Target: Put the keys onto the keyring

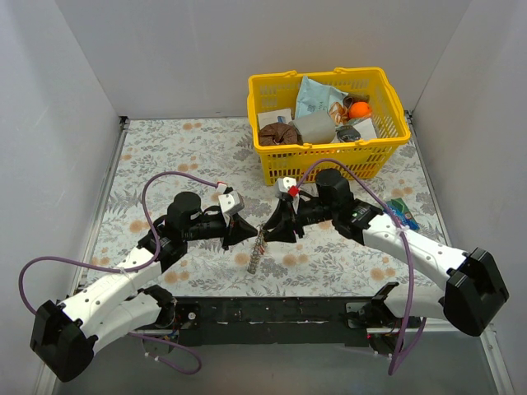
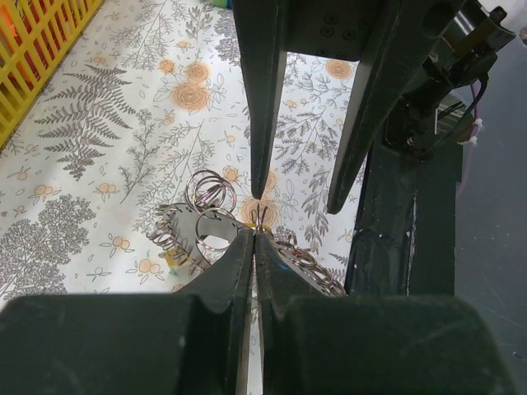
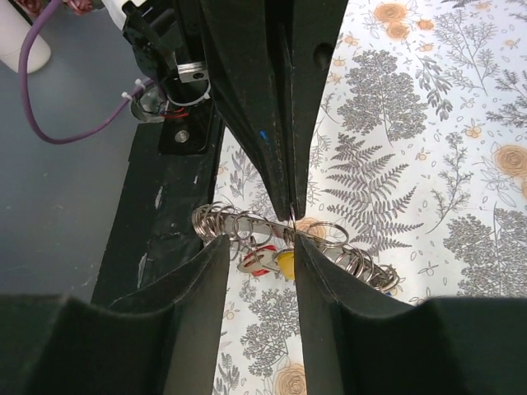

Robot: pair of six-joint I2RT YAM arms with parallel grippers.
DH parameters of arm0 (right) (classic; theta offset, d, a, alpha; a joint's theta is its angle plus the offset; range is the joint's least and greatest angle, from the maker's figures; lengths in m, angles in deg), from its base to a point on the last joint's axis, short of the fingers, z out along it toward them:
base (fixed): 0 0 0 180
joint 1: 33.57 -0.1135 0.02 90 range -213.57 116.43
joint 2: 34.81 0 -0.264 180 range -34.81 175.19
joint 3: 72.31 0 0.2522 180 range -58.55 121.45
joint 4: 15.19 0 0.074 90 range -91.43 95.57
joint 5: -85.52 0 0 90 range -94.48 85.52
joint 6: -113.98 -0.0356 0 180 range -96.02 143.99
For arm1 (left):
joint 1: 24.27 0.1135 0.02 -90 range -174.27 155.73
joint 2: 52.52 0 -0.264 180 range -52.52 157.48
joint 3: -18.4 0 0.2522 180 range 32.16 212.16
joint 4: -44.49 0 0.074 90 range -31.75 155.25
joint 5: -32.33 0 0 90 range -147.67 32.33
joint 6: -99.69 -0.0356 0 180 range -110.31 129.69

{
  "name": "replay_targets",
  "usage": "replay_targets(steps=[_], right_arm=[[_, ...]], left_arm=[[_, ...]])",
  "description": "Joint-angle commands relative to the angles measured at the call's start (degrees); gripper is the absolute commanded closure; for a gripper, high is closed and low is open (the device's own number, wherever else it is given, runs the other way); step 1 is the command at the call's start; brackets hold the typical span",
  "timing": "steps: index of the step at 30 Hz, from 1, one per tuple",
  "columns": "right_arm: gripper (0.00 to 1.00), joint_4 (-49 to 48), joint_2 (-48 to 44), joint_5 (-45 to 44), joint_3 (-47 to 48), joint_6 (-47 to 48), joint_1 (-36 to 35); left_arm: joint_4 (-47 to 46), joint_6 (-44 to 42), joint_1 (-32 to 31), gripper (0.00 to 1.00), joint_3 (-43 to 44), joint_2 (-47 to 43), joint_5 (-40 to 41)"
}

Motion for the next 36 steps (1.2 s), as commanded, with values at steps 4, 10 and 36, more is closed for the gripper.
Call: replay_targets(steps=[4,10,36], right_arm=[[0.55,-3.5,1.4,1.2,2.0,-1.6,0.1],[0.53,-4.9,2.1,-0.1,1.9,-2.4,0.1],[0.99,11.5,5.2,-4.0,8.5,5.3,0.1]], left_arm=[[-3.4,0.4,-0.3,1.00,0.3,-0.9,-1.8],[-3.4,0.4,-0.3,1.00,0.3,-0.9,-2.1],[4.8,-4.7,-0.3,0.68,5.3,2.3,0.2]])
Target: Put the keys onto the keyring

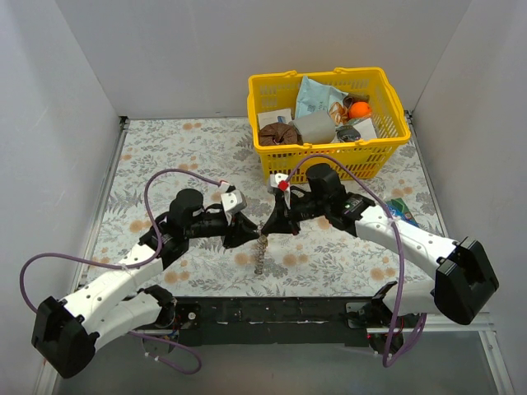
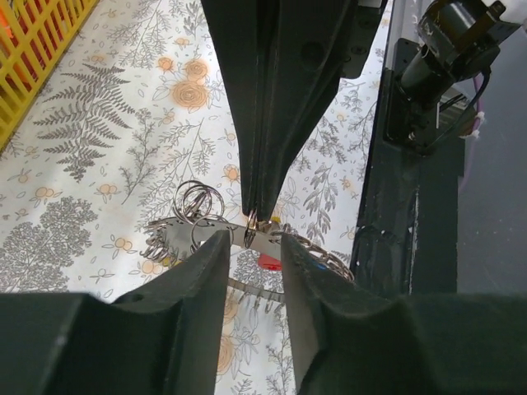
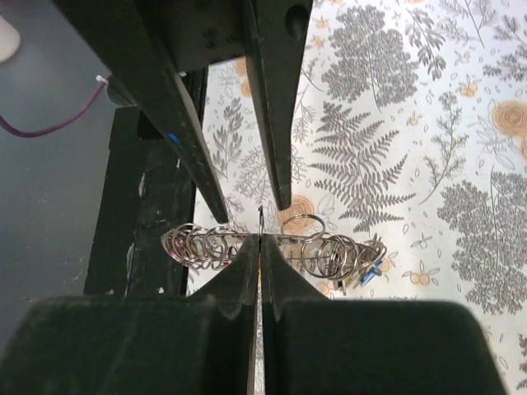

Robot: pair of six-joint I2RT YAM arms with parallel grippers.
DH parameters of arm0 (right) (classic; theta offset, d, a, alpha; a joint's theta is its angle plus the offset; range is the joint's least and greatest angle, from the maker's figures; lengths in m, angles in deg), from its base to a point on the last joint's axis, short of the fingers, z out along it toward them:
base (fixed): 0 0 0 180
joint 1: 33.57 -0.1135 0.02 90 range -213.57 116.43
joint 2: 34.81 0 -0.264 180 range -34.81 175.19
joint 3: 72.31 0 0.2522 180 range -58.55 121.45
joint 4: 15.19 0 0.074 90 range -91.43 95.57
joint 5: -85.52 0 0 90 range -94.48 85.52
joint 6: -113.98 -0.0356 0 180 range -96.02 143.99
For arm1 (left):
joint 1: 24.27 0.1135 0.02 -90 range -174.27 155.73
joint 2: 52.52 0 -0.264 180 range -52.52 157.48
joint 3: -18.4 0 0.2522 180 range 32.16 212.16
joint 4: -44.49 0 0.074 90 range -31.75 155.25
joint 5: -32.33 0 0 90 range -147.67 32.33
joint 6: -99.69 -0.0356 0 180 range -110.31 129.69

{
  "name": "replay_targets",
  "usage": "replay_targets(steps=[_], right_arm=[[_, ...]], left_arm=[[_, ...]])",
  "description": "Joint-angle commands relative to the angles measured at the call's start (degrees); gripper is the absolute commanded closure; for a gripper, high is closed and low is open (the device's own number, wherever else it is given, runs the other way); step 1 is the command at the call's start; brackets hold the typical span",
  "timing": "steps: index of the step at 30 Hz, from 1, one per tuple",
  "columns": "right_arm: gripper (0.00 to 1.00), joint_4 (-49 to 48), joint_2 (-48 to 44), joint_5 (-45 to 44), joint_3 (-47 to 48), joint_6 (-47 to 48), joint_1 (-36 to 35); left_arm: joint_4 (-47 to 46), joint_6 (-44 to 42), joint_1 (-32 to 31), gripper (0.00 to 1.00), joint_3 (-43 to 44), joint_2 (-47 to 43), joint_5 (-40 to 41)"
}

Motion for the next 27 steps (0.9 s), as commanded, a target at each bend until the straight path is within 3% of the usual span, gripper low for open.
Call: replay_targets(steps=[1,2,9,18,27], right_arm=[[0.99,7.5,0.4,-2.0,4.8,4.7,0.0],[0.99,9.4,0.6,-2.3,5.2,5.0,0.0],[0.99,20.4,1.4,-6.6,8.1,9.5,0.0],[0.99,26.3,1.6,-7.6,8.9,12.7,0.0],[0.99,23.8,0.4,-5.2,6.6,12.1,0.0]], left_arm=[[6.3,-4.8,-0.3,0.65,4.9,1.3,1.9],[7.3,-5.3,-0.3,0.58,5.5,1.5,2.1],[12.8,-10.1,-0.3,0.50,9.0,4.1,1.4],[15.5,-16.4,-0.4,0.50,11.6,11.2,-7.0],[9.0,-12.9,-0.5,0.60,10.7,14.3,-10.9]])
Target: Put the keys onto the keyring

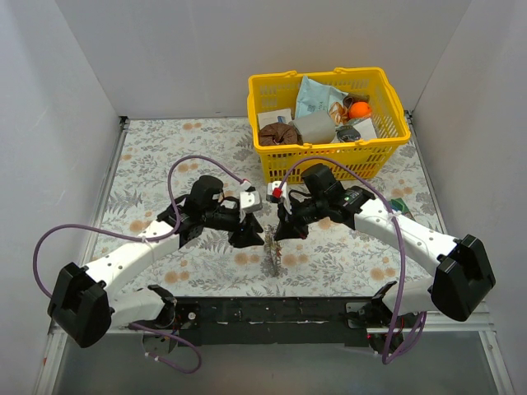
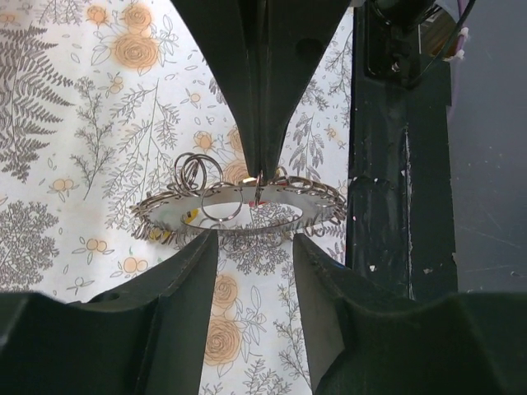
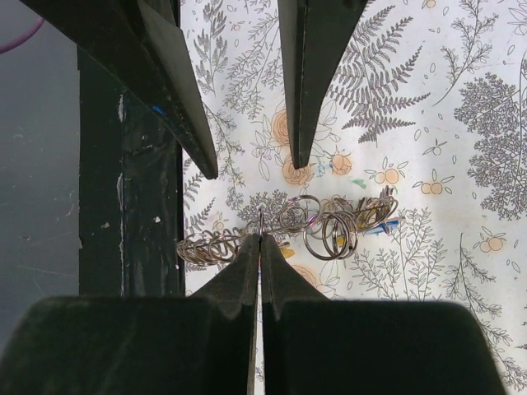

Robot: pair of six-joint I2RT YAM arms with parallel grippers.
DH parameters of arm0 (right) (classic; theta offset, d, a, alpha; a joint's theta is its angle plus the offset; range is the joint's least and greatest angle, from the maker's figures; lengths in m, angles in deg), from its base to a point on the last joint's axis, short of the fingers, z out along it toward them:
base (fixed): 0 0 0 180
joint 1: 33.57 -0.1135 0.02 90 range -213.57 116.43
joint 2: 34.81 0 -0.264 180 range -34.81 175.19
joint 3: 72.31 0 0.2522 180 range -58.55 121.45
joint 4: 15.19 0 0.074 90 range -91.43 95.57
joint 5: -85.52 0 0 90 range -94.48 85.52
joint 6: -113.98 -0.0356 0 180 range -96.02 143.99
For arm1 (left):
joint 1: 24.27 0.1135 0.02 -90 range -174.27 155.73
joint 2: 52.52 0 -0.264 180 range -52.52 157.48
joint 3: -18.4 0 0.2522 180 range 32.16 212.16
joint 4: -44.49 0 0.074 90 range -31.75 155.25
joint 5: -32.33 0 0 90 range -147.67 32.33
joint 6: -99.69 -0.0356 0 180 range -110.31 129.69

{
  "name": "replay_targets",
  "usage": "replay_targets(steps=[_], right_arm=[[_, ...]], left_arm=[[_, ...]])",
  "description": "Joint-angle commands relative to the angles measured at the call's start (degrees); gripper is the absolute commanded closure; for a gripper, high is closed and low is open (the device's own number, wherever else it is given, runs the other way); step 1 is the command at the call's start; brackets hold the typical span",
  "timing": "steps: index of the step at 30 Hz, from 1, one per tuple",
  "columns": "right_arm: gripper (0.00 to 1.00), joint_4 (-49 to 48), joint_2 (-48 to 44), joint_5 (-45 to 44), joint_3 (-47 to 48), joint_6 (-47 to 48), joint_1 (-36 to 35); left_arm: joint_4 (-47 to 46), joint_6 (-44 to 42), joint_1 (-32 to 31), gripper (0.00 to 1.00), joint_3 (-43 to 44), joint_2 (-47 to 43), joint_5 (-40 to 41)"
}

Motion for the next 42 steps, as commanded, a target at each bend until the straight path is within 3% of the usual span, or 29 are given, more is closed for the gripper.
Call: replay_targets(steps=[1,12,17,26,31,37,42], right_arm=[[0.99,-1.2,-1.5,2.2,0.2,0.3,0.0],[0.99,-1.9,-2.3,2.4,-0.4,0.2,0.0],[0.99,-2.2,-2.6,2.2,-0.6,0.0,0.0],[0.99,-3.2,-3.6,2.2,-1.2,-0.1,0.1],[0.99,-4.8,-4.7,2.4,-2.4,-0.8,0.0],[0.99,-4.7,-4.7,2.8,-2.5,-0.7,0.0],[0.99,-5.0,-5.2,3.0,-2.7,-0.6,0.0]], left_arm=[[-4.5,1.2,-0.6,0.60,1.1,0.6,-4.2],[-6.6,2.0,-2.0,0.66,2.8,4.5,-3.8],[-6.6,1.7,-2.3,0.74,3.6,5.7,-4.1],[-6.8,1.9,-2.8,0.70,4.0,7.2,-2.8],[-9.6,3.8,-2.9,0.75,1.9,5.7,-2.6],[-19.9,8.9,-2.9,0.66,-4.2,-2.9,1.8],[-21.4,9.9,-2.8,0.62,-6.5,-5.0,3.7]])
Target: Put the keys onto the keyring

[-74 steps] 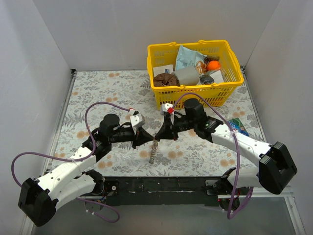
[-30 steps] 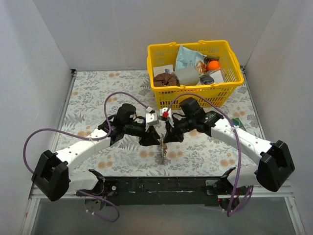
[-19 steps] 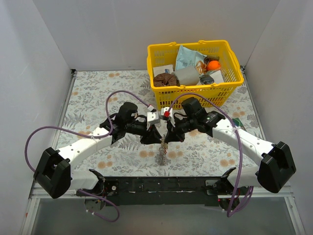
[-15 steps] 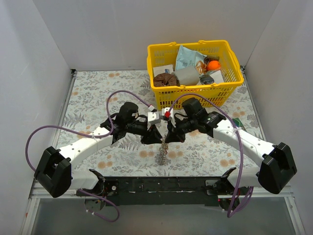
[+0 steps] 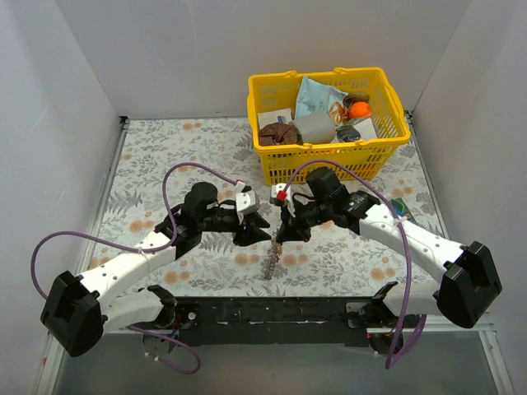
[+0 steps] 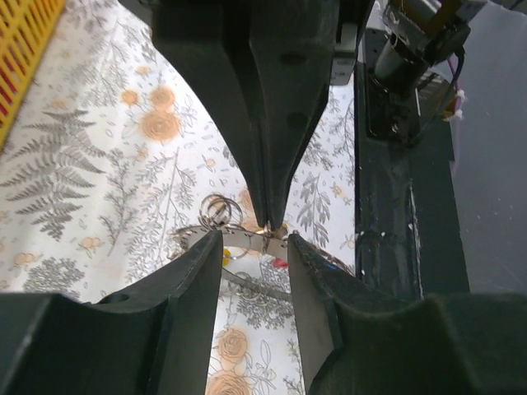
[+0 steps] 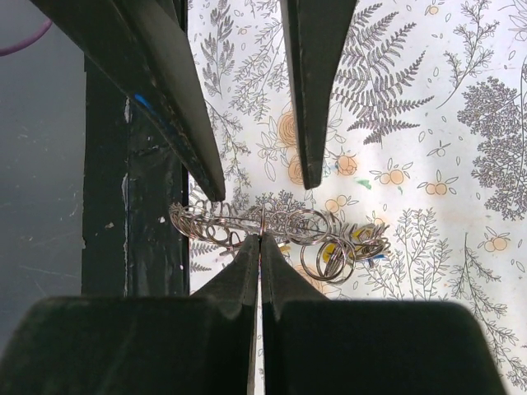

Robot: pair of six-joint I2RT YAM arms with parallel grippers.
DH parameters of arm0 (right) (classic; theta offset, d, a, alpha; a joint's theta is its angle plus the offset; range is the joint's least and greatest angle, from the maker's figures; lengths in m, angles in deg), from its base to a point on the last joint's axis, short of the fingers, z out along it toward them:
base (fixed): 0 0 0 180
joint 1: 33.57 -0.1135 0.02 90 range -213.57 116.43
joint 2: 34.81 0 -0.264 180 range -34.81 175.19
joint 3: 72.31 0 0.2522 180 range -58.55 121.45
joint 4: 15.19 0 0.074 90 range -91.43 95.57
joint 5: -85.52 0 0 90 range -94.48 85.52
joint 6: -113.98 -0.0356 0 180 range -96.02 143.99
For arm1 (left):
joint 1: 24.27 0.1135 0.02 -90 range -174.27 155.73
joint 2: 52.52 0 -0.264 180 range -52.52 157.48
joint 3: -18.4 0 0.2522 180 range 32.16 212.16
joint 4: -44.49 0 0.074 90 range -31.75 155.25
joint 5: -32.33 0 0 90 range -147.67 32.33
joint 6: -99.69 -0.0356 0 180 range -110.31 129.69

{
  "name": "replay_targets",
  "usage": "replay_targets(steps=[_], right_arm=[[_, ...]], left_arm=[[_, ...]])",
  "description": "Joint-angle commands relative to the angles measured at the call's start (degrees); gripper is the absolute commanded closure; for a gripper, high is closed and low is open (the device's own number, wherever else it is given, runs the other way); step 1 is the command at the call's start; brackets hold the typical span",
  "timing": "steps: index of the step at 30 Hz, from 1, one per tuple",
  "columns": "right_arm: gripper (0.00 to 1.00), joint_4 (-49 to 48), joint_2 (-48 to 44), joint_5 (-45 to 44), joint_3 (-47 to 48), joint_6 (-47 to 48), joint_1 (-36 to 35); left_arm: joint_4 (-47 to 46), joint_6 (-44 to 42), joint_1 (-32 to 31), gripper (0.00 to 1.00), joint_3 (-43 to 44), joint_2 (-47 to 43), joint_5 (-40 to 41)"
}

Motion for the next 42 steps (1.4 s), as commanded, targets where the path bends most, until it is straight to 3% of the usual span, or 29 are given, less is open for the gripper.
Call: replay_targets(steps=[1,15,28,34,42], right_arm=[[0.99,-3.0,-2.3,2.2,0.1,0.2,-0.1],[0.99,-3.8,-4.1,1.5,-0.7,0.1,-0.2],[0.99,-5.1,-5.1,0.4,-1.2,-0.5,-0.2],[0.99,-5.4,-5.2,0.3,-1.4,-0.6,-0.2],[0.98,-7.6,-6.0,-1.6,-1.8,-2.6,-0.2]], left_arm=[[-3.5,1.7,-0.2,0.62,-0.6,-1.3,2.6],[-4.7,1.3,-0.2,0.66,-0.3,2.2,-3.7],[-5.0,1.6,-0.2,0.77,-0.3,5.1,-5.7],[-4.8,1.3,-0.2,0.99,0.0,5.5,-6.2],[-7.5,2.9,-0.3,1.00,-0.7,5.0,-5.4]])
